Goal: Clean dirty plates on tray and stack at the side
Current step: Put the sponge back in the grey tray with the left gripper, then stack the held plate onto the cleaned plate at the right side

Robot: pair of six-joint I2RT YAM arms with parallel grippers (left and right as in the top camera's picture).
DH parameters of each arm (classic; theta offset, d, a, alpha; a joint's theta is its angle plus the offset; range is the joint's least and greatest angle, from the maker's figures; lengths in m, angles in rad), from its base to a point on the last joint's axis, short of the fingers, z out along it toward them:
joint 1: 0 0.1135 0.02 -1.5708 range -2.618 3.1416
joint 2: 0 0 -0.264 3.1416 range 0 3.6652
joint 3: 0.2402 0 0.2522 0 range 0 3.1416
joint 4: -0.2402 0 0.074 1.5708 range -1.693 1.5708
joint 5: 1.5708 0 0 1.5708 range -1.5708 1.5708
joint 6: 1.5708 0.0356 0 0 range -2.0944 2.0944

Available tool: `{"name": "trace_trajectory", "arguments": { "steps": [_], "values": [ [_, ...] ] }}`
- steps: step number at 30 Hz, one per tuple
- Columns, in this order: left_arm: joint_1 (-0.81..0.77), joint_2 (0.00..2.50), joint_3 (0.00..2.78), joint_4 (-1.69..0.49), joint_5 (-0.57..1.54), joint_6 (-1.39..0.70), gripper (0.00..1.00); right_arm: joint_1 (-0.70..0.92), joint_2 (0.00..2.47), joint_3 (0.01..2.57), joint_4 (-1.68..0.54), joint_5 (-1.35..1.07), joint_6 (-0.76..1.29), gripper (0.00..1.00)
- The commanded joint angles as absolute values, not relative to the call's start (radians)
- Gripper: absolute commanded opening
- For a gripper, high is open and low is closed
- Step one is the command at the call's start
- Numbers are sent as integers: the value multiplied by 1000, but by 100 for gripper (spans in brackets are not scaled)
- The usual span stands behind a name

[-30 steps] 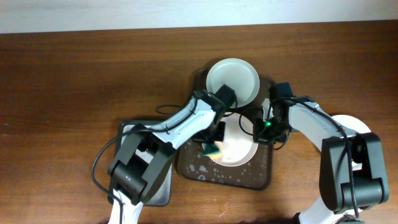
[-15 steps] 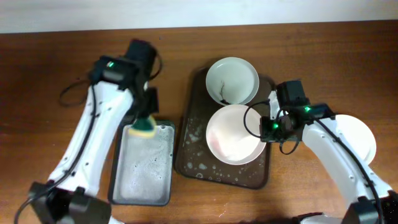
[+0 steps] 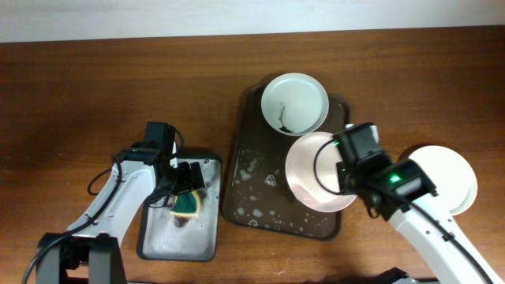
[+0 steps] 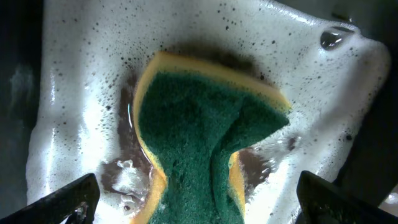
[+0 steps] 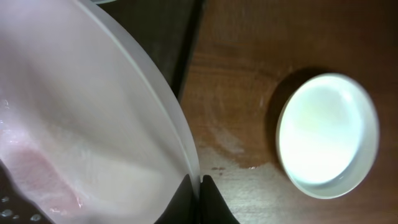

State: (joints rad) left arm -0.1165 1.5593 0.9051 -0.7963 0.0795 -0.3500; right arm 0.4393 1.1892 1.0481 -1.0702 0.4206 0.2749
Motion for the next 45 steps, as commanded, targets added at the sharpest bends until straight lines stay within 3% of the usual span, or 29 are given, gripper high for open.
{"name": "trace_trajectory", "arguments": {
  "steps": [1,8,15,43,45],
  "values": [
    [-115,1542,907,-796,90,-342,100,612,1180,1066,-1068,759,335,4],
    [-115,1542,907,-797,90,-342,100,932,1181,1066,-1061,1099,248,4],
    [-115,1542,907,-797,90,-342,100,1076,1181,1066,-1060,1259,145,4],
    [-115,1542,907,-797,90,-342,100,1081,1180,1066,-1055,1268,146,4],
    [-115,1542,907,-797,90,-342,100,1063,1180,1066,-1069,1308,67,4]
  ]
}}
